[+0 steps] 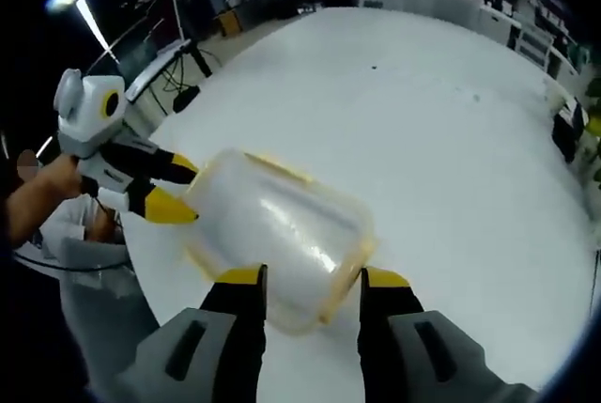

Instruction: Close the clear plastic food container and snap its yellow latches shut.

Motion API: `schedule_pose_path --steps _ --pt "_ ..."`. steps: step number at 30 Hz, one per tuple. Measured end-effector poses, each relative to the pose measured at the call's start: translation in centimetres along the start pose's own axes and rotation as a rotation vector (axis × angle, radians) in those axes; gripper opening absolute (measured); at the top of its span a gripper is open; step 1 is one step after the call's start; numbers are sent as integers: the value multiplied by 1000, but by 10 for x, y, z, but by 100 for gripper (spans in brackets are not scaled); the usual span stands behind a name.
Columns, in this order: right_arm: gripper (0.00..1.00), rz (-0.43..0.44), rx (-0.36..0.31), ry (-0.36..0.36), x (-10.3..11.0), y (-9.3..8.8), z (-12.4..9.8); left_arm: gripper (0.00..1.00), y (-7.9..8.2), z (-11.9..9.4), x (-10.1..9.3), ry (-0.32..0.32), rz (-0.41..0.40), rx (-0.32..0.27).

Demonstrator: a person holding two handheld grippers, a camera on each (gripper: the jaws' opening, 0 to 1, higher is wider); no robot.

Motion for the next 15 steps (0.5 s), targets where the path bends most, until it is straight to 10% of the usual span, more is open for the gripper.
schedule_pose_path --steps 15 --pt "36 48 -32 -13 1 -2 -1 27 -1 -4 4 24 29 29"
Point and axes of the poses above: the point that each gripper's makers call its tool centre point, and the gripper's own axes: z roughly forward along the fingers, x roughly to its left, y roughly out of its top, the point moved 2 cm from there along -z, roughly backward along the fingers, and after that the axes turned 6 degrees about x, right-handed, at the moved point
